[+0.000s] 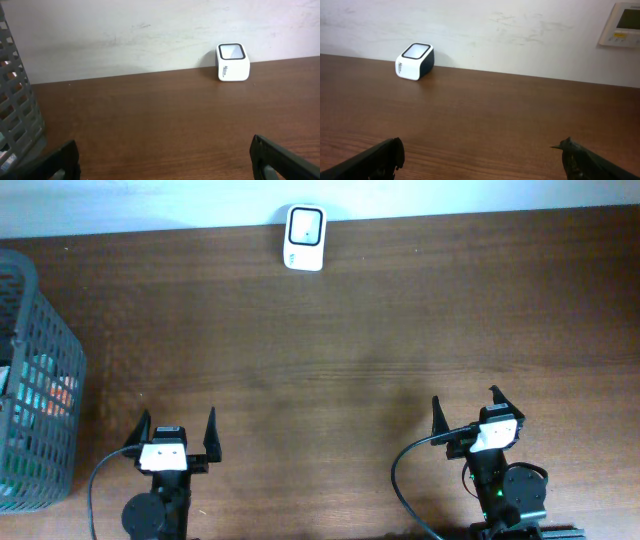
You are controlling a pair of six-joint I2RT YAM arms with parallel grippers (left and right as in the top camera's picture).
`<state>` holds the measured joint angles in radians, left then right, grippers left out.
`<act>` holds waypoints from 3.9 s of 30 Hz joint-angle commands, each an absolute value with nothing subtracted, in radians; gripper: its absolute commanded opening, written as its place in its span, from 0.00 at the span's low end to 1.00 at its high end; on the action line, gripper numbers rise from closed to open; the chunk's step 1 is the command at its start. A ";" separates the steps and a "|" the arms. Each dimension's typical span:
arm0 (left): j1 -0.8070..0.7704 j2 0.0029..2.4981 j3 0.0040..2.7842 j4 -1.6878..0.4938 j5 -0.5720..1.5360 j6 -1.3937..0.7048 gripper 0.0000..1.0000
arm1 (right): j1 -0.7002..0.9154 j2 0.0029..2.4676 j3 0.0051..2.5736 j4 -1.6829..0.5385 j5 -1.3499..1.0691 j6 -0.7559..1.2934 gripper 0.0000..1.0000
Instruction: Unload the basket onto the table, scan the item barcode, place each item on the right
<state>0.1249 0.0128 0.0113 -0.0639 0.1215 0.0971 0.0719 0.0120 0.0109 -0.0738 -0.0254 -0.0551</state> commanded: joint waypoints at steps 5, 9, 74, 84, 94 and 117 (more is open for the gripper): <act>0.128 0.019 0.012 -0.069 0.184 0.101 0.99 | 0.079 0.004 0.006 -0.079 -0.021 -0.047 0.98; 0.128 0.029 0.015 -0.070 0.187 0.101 0.99 | 0.079 0.004 0.006 -0.079 -0.021 -0.047 0.98; 0.128 1.245 1.553 -1.183 0.356 0.102 0.99 | 0.079 0.005 0.006 -0.079 -0.021 -0.047 0.98; 0.128 1.245 1.553 -1.154 0.355 0.084 0.99 | 0.079 0.006 0.006 -0.079 -0.021 -0.047 0.98; 0.128 1.245 1.580 -1.024 0.307 0.036 0.99 | 0.079 0.006 0.006 -0.079 -0.021 -0.047 0.98; 0.702 1.378 1.832 -1.102 -0.095 -0.326 0.99 | 0.079 0.006 0.006 -0.079 -0.021 -0.047 0.98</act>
